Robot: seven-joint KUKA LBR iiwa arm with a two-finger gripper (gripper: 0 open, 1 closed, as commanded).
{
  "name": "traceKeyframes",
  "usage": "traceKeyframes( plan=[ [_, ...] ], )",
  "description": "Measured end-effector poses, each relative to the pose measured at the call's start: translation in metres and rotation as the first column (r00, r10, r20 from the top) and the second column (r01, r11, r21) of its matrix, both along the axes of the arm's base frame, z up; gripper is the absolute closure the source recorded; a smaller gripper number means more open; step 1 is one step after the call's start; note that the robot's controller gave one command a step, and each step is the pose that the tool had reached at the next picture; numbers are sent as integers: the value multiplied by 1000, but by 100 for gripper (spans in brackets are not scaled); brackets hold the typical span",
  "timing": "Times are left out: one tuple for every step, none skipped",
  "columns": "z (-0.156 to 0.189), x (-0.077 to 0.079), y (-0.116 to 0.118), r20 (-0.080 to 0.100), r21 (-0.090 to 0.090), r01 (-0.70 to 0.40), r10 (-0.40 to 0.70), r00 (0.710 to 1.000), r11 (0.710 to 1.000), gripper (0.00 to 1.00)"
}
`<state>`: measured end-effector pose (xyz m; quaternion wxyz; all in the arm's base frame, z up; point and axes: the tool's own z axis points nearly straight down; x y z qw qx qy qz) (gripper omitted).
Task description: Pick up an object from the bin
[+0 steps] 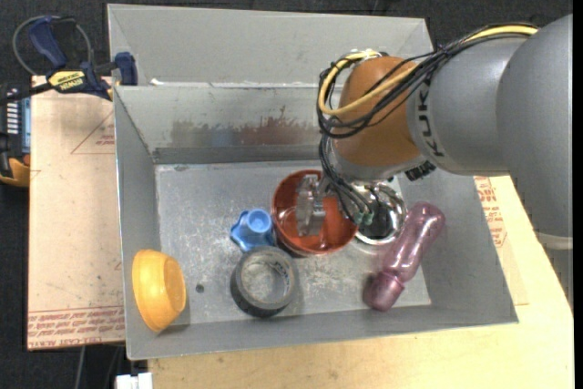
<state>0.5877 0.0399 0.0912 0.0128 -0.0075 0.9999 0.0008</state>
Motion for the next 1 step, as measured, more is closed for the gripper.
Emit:
traceKeyframes(
  plan=[
    [-18, 5, 13, 5, 0, 16, -16, 1000, 1000, 100]
  ],
)
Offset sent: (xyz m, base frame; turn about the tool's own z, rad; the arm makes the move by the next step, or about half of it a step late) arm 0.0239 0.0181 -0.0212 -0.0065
